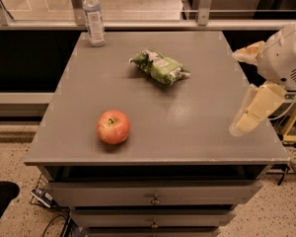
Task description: Move apple near blue plastic bottle
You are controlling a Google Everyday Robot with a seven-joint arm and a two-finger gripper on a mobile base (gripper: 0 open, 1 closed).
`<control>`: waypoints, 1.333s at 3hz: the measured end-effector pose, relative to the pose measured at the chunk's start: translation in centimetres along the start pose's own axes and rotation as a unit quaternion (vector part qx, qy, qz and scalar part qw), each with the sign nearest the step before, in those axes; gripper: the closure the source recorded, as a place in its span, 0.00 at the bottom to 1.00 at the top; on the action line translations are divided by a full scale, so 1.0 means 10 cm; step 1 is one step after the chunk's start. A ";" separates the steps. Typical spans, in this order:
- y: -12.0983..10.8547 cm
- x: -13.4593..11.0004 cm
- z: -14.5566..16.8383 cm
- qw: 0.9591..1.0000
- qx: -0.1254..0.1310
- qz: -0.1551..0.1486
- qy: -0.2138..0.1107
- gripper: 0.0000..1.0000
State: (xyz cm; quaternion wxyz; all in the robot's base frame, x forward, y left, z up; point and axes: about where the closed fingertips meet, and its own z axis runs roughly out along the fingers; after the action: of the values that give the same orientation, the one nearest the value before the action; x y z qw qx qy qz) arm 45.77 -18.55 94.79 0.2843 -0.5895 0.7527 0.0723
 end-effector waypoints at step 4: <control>0.38 -1.05 0.64 0.963 -0.075 0.000 -0.259 0.00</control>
Offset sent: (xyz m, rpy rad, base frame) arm 0.0022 0.1256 -0.0022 0.6503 -0.0365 0.2056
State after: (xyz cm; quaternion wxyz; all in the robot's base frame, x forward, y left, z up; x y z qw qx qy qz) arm 45.95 -5.71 93.99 0.4244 -0.5701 0.6459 0.2788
